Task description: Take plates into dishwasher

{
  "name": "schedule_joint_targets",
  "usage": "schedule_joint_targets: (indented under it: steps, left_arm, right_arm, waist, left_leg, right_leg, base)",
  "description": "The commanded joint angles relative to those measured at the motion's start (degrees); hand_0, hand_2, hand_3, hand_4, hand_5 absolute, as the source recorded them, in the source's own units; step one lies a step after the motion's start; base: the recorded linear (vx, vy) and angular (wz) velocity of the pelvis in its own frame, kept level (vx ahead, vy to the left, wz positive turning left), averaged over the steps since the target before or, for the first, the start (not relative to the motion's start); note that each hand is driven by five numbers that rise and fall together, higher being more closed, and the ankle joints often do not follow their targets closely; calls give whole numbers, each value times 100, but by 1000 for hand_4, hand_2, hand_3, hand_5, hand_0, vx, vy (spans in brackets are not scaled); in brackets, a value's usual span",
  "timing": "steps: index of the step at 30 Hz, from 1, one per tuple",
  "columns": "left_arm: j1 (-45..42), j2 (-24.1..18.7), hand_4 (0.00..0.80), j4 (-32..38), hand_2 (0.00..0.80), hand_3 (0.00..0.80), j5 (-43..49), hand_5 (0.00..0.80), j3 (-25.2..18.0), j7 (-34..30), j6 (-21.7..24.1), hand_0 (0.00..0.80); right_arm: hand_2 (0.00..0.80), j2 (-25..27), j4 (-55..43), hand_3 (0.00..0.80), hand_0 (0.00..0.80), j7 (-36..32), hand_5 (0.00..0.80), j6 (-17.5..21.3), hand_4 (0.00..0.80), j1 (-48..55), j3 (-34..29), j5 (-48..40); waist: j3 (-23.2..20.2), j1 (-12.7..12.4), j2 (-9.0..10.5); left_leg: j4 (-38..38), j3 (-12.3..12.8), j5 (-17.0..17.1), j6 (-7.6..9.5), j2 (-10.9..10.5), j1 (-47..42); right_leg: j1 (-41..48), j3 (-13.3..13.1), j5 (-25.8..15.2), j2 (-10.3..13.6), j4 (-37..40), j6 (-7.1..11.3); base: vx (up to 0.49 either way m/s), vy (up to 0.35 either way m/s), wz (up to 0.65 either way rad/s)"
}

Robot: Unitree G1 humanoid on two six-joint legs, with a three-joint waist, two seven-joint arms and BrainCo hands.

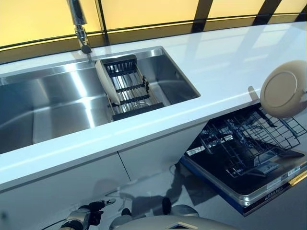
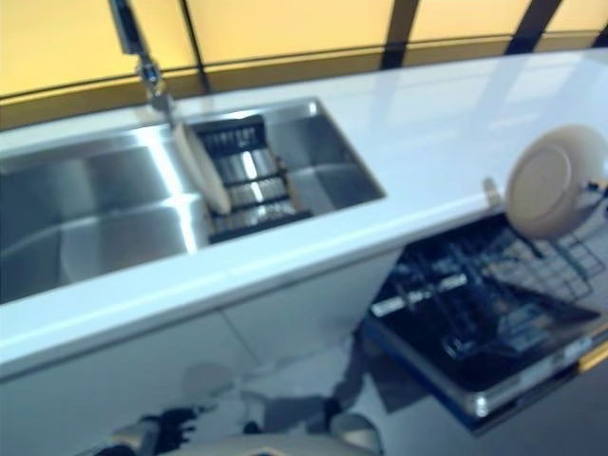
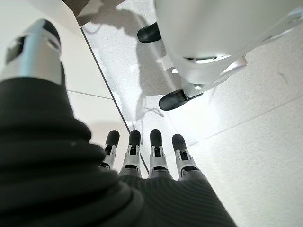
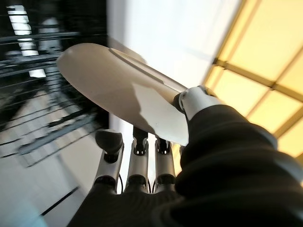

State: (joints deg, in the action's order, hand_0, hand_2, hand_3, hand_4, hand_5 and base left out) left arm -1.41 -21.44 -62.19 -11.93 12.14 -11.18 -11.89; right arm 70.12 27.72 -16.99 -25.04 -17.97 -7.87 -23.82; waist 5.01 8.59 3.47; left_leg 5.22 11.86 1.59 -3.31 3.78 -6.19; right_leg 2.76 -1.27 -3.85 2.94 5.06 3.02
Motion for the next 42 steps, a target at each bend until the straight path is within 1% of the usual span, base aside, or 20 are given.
schedule_joint_targets:
  steps: [1, 5, 8, 11, 16, 22, 25, 33, 42]
  left_arm:
    - [98, -255, 0, -314, 0, 0, 252, 0, -137, 42, 197, 0]
    - [104, -298, 0, -315, 0, 0, 307, 0, -208, 15, 251, 0]
    - [118, -322, 0, -315, 0, 0, 313, 0, -224, 0, 269, 0]
    - [117, -322, 0, -309, 0, 0, 337, 0, -250, -38, 316, 0]
    - [90, -323, 0, -300, 0, 0, 431, 0, -279, -77, 384, 0]
    - [82, -274, 0, -284, 0, 0, 458, 0, -278, -60, 424, 0]
    - [82, -265, 0, -244, 0, 0, 477, 0, -289, -57, 372, 0]
    - [40, -220, 0, -129, 0, 0, 524, 0, -315, -27, 254, 0]
    - [29, -238, 0, 2, 0, 0, 537, 0, -351, -108, 131, 0]
  right_arm:
    - [800, 21, -310, 800, 800, -45, 800, 623, 800, 226, -574, 303]
    - [800, -139, -534, 800, 800, -172, 800, 872, 800, 850, -918, 561]
    - [800, -203, -651, 800, 800, -235, 800, 961, 800, 1080, -1015, 818]
    - [800, -271, -764, 800, 800, -329, 800, 1177, 800, 1313, -1034, 1383]
    - [800, -310, -913, 800, 800, -448, 800, 1406, 800, 1471, -939, 1901]
    - [800, -382, -1047, 800, 800, -417, 800, 1657, 800, 1306, -575, 2459]
    - [800, -466, -1052, 800, 800, -331, 800, 1677, 800, 1214, -398, 2488]
    - [800, -876, -1157, 800, 800, -350, 800, 1444, 800, 821, 42, 2265]
    - [800, -1301, -978, 800, 800, -329, 800, 1209, 800, 551, 423, 2085]
  waist:
    - [-140, -5, 204]
    - [-105, 63, 190]
    - [-78, 90, 181]
    - [-56, 117, 170]
    - [-27, 105, 168]
    - [-13, 37, 164]
    - [-9, -14, 154]
    - [27, -160, 130]
    - [46, -273, 86]
  left_leg:
    - [-42, -197, -407, 207, -14, -201]
    - [-47, -174, -410, 226, -13, -190]
    - [-53, -168, -407, 236, -12, -179]
    - [-57, -165, -398, 243, -11, -166]
    - [-60, -179, -384, 242, -6, -155]
    - [-64, -219, -377, 241, -15, -141]
    - [-66, -230, -372, 237, -13, -127]
    - [-80, -295, -367, 232, -37, -99]
    - [-74, -323, -358, 209, -48, -106]
  right_leg:
    - [-105, -101, -78, 289, -350, 560]
    - [-152, -142, -77, 269, -385, 566]
    - [-186, -158, -79, 260, -413, 570]
    - [-213, -174, -83, 245, -433, 568]
    - [-217, -151, -83, 234, -446, 568]
    - [-201, -98, -72, 236, -441, 561]
    - [-190, -51, -67, 244, -428, 558]
    - [-148, 80, -46, 289, -411, 547]
    - [-97, 208, -48, 349, -375, 553]
  base:
    - [-14, -4, -4]
    - [-23, -9, -5]
    - [-28, -9, -4]
    - [-15, -4, -2]
    - [0, 0, 0]
    - [0, 0, 0]
    - [0, 0, 0]
    - [0, 0, 0]
    - [-3, -1, 4]
